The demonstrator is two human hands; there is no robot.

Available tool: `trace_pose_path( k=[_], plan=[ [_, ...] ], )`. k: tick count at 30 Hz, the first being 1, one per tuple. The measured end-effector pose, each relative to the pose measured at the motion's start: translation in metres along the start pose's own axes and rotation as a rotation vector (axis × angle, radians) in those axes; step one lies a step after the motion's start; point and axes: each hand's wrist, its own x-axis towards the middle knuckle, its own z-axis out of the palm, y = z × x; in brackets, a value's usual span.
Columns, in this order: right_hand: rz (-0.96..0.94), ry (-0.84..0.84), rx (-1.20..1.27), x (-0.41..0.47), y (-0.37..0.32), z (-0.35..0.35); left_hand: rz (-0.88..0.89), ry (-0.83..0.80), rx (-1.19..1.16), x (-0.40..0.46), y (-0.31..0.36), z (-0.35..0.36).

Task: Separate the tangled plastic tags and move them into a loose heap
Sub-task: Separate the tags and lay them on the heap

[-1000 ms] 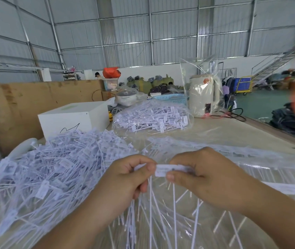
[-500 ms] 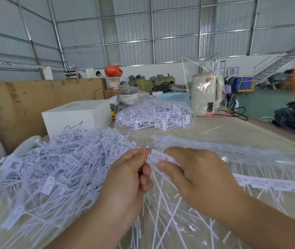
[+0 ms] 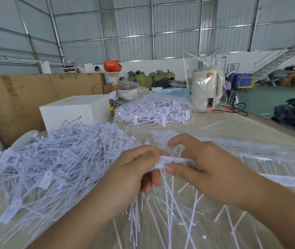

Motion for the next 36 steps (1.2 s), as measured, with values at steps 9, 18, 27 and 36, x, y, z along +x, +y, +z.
trace_pose_path(
  k=[9,18,27,36],
  plan=[
    [0.087,-0.061,0.074,-0.002,-0.003,-0.003,-0.035,0.053,0.065,0.001,-0.004,0.0],
    [0.144,0.041,0.079,0.002,-0.018,0.0,-0.039,0.183,-0.209,0.003,-0.003,0.012],
    [0.041,0.29,0.113,0.0,-0.019,-0.008,-0.126,0.323,-0.411,0.007,-0.01,0.0],
    [0.053,-0.178,0.064,0.0,-0.001,0.002,-0.064,-0.1,-0.03,-0.001,-0.011,0.013]
  ],
)
